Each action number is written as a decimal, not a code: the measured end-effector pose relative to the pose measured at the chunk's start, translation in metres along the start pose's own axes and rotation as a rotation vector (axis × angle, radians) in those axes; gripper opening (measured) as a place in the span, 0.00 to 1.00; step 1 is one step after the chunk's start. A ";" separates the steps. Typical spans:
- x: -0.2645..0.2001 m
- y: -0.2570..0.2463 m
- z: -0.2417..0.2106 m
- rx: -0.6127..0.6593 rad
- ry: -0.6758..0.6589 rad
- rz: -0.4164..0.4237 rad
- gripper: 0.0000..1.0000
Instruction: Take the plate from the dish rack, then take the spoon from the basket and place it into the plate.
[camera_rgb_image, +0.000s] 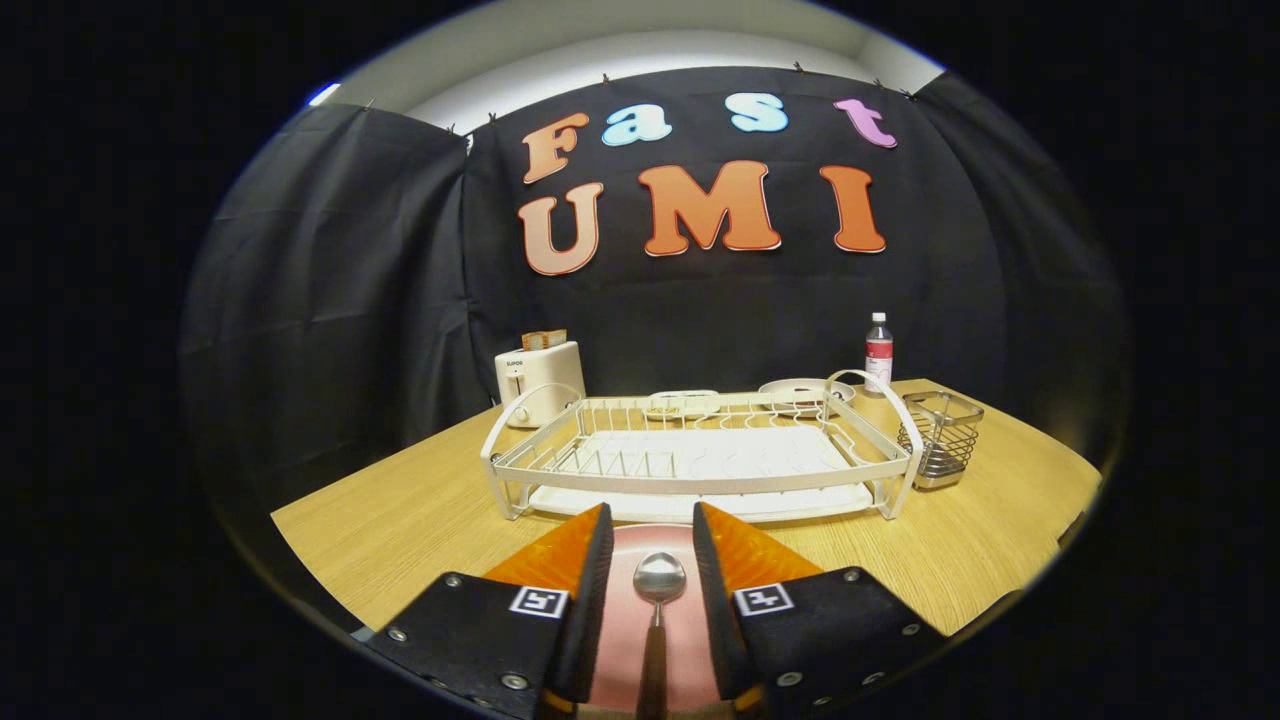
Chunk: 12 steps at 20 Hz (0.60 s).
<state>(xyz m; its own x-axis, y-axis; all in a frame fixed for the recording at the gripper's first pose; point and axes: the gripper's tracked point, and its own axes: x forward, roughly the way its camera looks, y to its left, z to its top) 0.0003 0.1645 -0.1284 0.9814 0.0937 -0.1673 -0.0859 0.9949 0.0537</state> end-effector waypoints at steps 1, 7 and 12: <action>-0.001 -0.004 0.002 -0.002 -0.003 -0.008 0.54; -0.013 -0.045 0.019 -0.013 -0.017 -0.083 0.91; -0.029 -0.095 0.040 -0.065 -0.043 -0.163 0.97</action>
<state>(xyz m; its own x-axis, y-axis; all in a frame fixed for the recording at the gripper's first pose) -0.0135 0.0656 -0.0887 0.9896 -0.0691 -0.1260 0.0652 0.9973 -0.0343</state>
